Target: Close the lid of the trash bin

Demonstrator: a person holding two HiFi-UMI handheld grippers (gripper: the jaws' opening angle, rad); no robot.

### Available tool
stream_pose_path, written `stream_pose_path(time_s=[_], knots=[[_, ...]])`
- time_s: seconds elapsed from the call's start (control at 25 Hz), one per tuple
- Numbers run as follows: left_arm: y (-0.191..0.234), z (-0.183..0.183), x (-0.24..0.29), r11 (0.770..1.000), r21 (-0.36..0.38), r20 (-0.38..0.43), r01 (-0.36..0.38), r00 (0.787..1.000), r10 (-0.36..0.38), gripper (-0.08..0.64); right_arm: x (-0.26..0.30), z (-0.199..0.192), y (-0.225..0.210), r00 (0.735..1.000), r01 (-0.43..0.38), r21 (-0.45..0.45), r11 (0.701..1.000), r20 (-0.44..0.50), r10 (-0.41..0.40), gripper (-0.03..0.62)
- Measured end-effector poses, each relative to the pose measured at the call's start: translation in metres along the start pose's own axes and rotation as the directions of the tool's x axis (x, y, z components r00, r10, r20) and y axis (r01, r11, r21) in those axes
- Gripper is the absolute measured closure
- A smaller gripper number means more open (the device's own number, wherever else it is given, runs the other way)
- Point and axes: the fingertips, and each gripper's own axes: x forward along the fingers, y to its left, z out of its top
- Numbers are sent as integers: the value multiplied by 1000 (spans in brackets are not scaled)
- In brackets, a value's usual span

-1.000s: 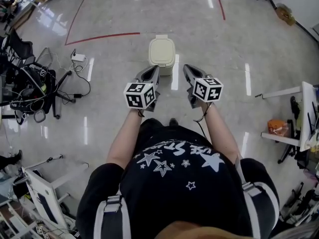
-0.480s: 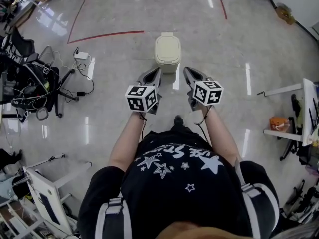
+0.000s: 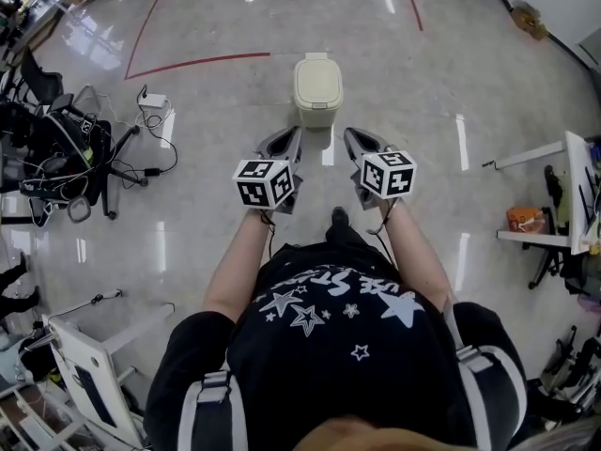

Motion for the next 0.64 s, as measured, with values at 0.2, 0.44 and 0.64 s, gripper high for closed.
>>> stream_pose_path(time_s=[0.2, 0.44, 0.64], knots=[[-8, -3, -15, 999, 10, 1, 31, 1000, -31, 549, -15, -7, 12, 1000, 28, -21, 999, 5, -28, 588], [-16, -6, -31, 998, 27, 3, 59, 998, -59, 549, -37, -15, 23, 998, 63, -28, 998, 27, -62, 588], [-22, -11, -46, 997, 27, 3, 69, 998, -69, 549, -50, -27, 32, 997, 76, -27, 997, 24, -76, 588]])
